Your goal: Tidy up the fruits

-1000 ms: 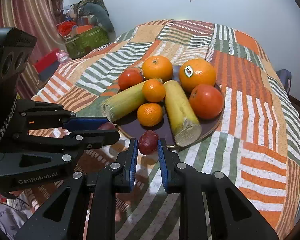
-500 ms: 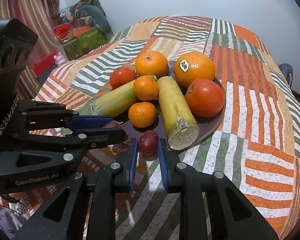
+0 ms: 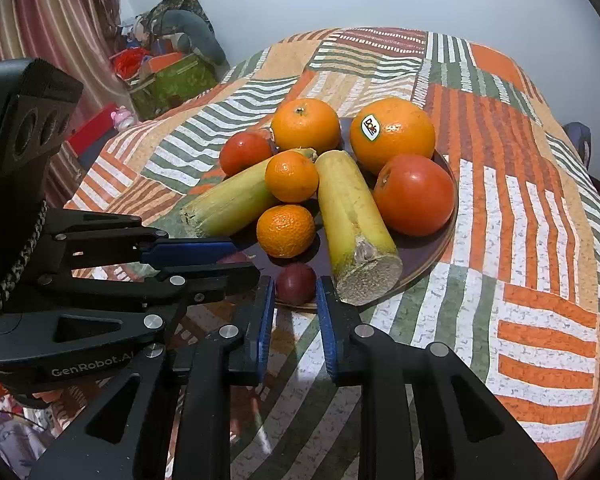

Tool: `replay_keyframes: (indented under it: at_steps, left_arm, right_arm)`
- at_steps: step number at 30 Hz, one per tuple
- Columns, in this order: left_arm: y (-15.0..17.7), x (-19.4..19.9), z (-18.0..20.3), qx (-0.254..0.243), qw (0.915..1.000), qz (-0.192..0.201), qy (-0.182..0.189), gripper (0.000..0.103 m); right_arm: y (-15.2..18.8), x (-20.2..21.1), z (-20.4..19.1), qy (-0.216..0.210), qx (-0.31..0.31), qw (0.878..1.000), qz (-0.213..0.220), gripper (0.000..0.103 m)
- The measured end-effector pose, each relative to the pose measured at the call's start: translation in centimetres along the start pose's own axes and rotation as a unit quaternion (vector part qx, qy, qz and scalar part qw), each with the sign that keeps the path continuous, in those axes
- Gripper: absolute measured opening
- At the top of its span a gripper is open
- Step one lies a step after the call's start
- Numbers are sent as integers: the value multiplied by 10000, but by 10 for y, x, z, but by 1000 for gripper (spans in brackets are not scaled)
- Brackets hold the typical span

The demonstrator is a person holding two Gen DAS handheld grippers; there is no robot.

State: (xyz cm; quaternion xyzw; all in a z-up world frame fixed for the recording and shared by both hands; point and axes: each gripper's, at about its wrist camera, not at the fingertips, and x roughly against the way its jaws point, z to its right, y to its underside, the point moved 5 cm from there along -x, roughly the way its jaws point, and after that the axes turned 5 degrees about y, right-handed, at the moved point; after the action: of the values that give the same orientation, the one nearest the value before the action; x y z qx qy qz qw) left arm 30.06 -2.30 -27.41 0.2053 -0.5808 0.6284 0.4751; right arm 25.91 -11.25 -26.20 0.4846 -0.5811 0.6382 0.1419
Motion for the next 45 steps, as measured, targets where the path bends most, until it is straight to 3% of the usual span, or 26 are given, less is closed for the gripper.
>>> replay_keyframes:
  at_steps: [13,18,24,28,35,37,39,41,43,45]
  left_arm:
    - [6,15,-1,105,9999,50,8,27]
    - [4,50,6,54,9988,462,-126,27]
    - [-1,120,23,-64,9914,1260,-337,27]
    - [-3,172,42,-194,9822,1806,-486,27]
    - [4,266,82,-366,9565,2819,-656,28]
    - [8,291,93,-435,9457,3123,-792,28]
    - [12,311,104,-501,9355,3373,-928,41]
    - [16,323,109,-518,9264,3585,-1026,50]
    - [20,337,115,-540,9156,3806,-1182,55]
    - [23,345,118,-534,9102,3920,-1227,62]
  right_arm:
    - [1,9,-5,-26,49,10000,16,24]
    - [-4,36,-13,21,85,9996,274,24]
    - [-17,96,-24,246,91,9953,932,24]
    - [-25,150,-34,395,85,9876,1517,24]
    - [-32,243,-58,510,39,9654,2555,24]
    - [-30,267,-65,488,12,9582,2818,24]
    - [-29,284,-71,484,-3,9524,3011,25]
    - [-27,301,-78,498,-34,9455,3219,35]
    - [-26,314,-83,539,-49,9386,3409,44]
    - [-24,323,-89,630,-37,9323,3562,47]
